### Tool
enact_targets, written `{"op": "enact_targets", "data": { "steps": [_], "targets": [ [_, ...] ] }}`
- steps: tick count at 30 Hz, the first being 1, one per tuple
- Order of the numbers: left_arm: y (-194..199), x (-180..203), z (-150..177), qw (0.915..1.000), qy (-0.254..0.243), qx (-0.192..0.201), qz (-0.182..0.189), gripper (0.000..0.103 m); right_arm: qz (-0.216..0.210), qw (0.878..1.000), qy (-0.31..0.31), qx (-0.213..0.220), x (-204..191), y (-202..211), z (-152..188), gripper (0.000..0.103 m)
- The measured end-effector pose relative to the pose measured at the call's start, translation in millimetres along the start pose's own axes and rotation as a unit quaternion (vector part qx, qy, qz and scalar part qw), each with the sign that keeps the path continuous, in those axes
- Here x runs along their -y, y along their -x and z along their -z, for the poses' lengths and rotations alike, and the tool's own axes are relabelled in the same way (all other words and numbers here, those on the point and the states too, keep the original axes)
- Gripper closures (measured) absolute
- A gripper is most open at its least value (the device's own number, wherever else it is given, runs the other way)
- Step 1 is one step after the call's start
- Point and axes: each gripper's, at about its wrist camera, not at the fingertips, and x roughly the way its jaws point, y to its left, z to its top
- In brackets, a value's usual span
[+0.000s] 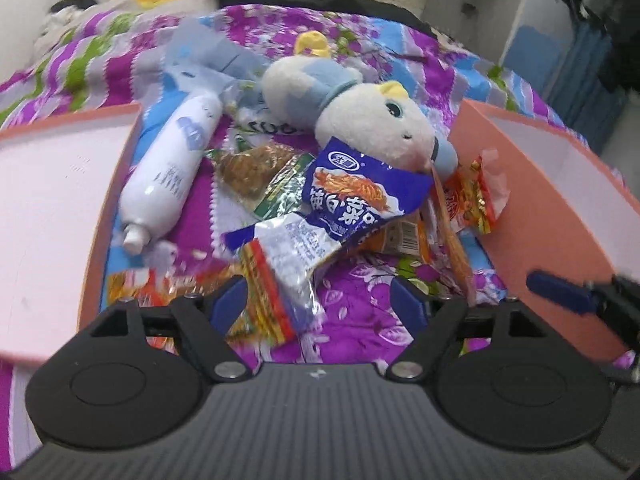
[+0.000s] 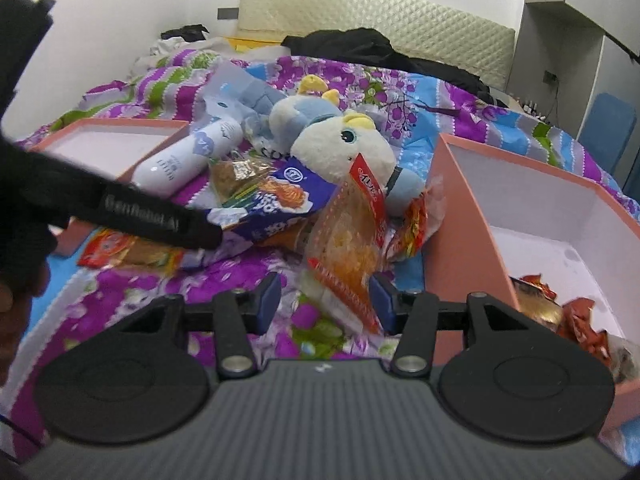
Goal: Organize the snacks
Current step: 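Grasp the blue noodle-snack bag with the left tool while the right tool grasps a clear candy bag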
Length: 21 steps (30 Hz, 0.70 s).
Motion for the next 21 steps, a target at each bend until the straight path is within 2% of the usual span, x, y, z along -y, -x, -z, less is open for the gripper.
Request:
{"op": "enact_targets", "data": {
  "steps": [4,9,15,17,18,21],
  "targets": [
    [-24,-3,-7,0.9997,-0.02,-0.009,0.001,0.021,-0.001,1.0,0.012,-0.013,-1,-25,-3,0.051],
    [-47,-13,-20,0.9991,-0.032,-0.012,0.023,0.021,0.003,0.999,0.034,-0.02,-2,-47,0,0.051],
    [-71,1,-20,0.9944,-0.099,-0.025,0.028,0.021,0.021,0.997,0.065,-0.03,-8,-68,3,0.051],
    [-78,7,-18,0.9922,-0.122,-0.023,0.014,0.022,0.026,0.996,0.073,-0.031,-9,-72,5,0.051],
    [-80,9,-17,0.9909,-0.133,-0.021,0.005,0.023,0.029,0.996,0.078,-0.032,-10,-74,5,0.051],
    [-86,12,-16,0.9894,-0.143,-0.02,-0.015,0.037,0.038,0.994,0.092,-0.036,-12,-78,7,0.053]
  ]
}}
